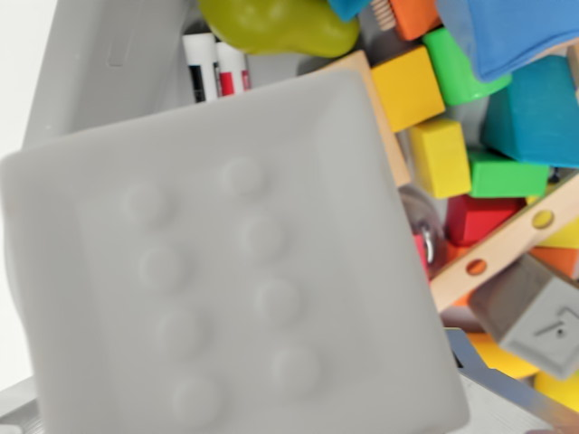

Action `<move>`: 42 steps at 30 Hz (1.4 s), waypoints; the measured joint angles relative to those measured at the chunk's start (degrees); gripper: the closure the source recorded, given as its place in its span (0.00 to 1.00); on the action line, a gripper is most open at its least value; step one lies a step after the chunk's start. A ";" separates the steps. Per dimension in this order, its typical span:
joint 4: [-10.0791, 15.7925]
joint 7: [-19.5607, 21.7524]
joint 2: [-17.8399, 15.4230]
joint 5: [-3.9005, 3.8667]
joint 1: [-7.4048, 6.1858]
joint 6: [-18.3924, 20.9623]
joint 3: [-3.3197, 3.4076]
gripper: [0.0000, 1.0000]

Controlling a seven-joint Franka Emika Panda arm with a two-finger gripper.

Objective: Pick an object from the bin

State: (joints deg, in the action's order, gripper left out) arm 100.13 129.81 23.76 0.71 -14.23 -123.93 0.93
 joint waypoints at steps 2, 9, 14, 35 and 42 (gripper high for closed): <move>-0.38 0.01 -0.43 0.00 0.00 0.77 0.01 1.00; -1.92 0.06 -1.85 -0.02 0.00 3.73 0.03 1.00; -3.24 0.09 -2.79 -0.03 0.00 6.02 0.05 1.00; -7.41 0.17 -4.57 -0.04 0.00 11.95 0.09 1.00; -7.84 0.19 -4.64 -0.05 0.00 12.46 0.09 1.00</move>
State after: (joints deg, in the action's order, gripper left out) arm 92.29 130.00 19.12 0.66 -14.23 -111.47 1.02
